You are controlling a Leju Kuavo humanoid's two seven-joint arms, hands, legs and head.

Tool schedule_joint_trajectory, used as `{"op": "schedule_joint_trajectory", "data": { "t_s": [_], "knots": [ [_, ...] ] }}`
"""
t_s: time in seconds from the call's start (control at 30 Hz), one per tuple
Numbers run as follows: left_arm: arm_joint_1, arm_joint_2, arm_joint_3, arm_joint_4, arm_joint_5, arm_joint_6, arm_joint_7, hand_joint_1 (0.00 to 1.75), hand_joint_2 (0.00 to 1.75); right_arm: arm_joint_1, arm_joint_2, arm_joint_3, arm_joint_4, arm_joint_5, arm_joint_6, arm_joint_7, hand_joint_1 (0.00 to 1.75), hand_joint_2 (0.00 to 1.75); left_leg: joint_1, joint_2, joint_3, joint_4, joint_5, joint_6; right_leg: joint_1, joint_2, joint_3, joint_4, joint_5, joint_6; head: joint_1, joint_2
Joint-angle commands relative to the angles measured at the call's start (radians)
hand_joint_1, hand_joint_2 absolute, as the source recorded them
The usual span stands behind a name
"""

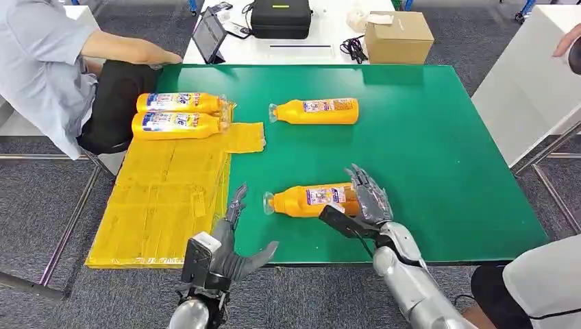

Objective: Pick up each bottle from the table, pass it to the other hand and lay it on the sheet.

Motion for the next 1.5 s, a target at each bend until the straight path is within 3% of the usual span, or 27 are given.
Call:
{"op": "schedule_joint_trajectory", "data": {
  "t_s": [0.03,0.5,0.77,0.8,0.83,1.03,1.5],
  "knots": [
    [-0.058,0.032,-0.043,0.089,0.016,-0.012,0.006,0.00,1.75,-0.095,0.023,-0.025,0.218,-0.046,0.040,-0.030,0.00,1.75,0.001,0.001,0.004,-0.001,-0.002,-0.002,0.001,0.000,0.004,-0.001,-0.001,-0.002,0.000,0.000],
    [-0.067,0.032,-0.043,0.095,0.029,-0.014,0.002,0.00,1.75,-0.110,0.022,-0.045,0.253,-0.075,0.076,-0.029,0.00,1.75,0.000,0.000,0.004,-0.001,-0.001,-0.001,0.001,0.000,0.004,-0.001,-0.001,-0.001,0.000,0.000],
    [-0.086,0.027,-0.046,0.112,0.045,-0.028,0.002,0.00,1.75,-0.139,0.002,0.015,0.298,-0.025,0.138,-0.019,0.00,1.75,0.002,0.001,0.006,0.000,-0.002,-0.002,0.002,0.000,0.006,-0.001,-0.002,-0.003,0.000,0.000],
    [-0.093,0.026,-0.048,0.116,0.050,-0.033,0.002,0.00,1.75,-0.152,-0.004,0.026,0.314,-0.028,0.182,-0.021,0.47,1.75,0.001,0.000,0.004,-0.001,-0.001,-0.001,0.001,0.000,0.004,-0.001,-0.001,-0.002,0.000,0.000],
    [-0.098,0.025,-0.051,0.120,0.052,-0.036,0.000,0.00,1.75,-0.162,-0.013,0.033,0.324,-0.033,0.219,-0.025,1.69,1.75,0.002,0.001,0.006,0.000,-0.002,-0.002,0.002,0.000,0.006,-0.001,-0.001,-0.003,0.000,0.000],
    [-0.111,0.024,-0.054,0.128,0.067,-0.044,-0.003,0.00,1.75,-0.181,-0.039,0.064,0.348,-0.036,0.277,-0.022,1.75,1.75,0.002,0.001,0.009,0.000,-0.001,-0.002,0.002,-0.001,0.008,-0.002,-0.001,-0.003,0.000,0.000],
    [-0.110,0.026,-0.057,0.125,0.074,-0.049,-0.005,0.00,1.75,-0.173,-0.035,0.058,0.347,-0.055,0.286,-0.026,1.75,1.75,0.001,0.001,0.012,-0.001,-0.001,-0.002,0.002,-0.001,0.011,-0.002,-0.001,-0.002,0.000,0.000]
  ]
}}
